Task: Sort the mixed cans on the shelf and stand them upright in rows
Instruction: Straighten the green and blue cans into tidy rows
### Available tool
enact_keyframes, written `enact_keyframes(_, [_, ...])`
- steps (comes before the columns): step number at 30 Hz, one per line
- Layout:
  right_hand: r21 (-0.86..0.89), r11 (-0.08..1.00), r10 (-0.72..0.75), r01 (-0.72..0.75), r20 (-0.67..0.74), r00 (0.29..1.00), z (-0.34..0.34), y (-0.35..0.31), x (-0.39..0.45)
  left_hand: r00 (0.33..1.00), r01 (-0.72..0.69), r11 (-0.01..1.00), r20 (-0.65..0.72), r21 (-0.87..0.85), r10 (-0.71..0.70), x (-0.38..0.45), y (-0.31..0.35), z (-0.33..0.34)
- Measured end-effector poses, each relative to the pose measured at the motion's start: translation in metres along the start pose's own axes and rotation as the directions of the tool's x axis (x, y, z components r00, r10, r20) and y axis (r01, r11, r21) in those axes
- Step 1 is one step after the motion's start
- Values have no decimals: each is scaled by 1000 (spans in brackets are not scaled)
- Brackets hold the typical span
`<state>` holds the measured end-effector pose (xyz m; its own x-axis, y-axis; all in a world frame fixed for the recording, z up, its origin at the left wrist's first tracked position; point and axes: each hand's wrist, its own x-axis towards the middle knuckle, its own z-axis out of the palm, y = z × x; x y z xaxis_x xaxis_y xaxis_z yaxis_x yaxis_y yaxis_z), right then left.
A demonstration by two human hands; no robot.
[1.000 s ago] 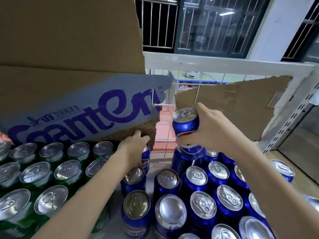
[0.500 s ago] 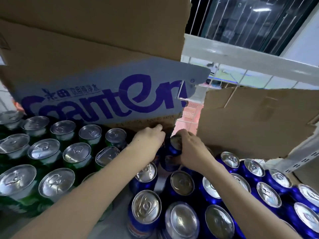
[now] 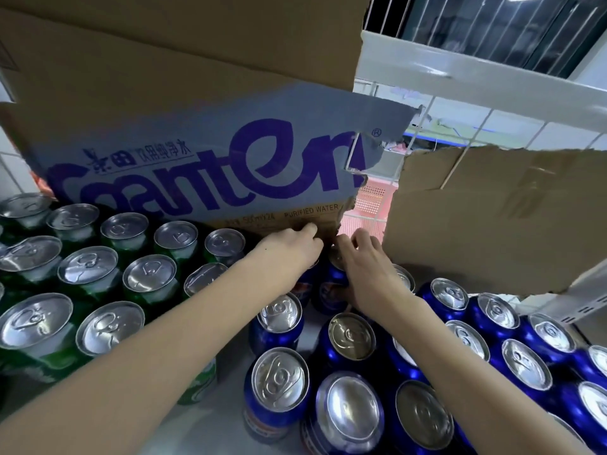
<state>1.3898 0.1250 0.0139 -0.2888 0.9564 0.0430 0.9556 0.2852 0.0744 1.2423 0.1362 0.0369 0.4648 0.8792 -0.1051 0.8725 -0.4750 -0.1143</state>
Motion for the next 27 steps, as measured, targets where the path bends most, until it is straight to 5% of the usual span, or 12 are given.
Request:
enact_keyframes(9, [255, 966, 72, -35, -138, 988, -31, 40, -31, 1000, -6, 998, 14, 60, 5, -2, -3, 3])
enact_keyframes(13, [243, 963, 146, -119, -100, 984, -32, 78, -51, 996, 13, 988, 91, 153, -27, -2, 5, -8])
enact_keyframes(16, [233, 955, 202, -185, -51, 978, -31, 101, -67, 1000, 15, 973, 11, 231, -18, 3, 22, -26])
enact_keyframes(19, [235, 950, 209, -204, 2, 978, -28, 114, -77, 997, -21, 995, -73, 99, 29, 10, 49, -40])
enact_keyframes(23, [215, 954, 205, -208, 34, 978, -24, 118, -80, 989, -145, 985, -4, -89, 145, 25, 88, -41])
enact_keyframes(27, [92, 968, 228, -232, 53, 972, -19, 118, -75, 999, -51, 976, 1, -213, 53, 44, 110, -31])
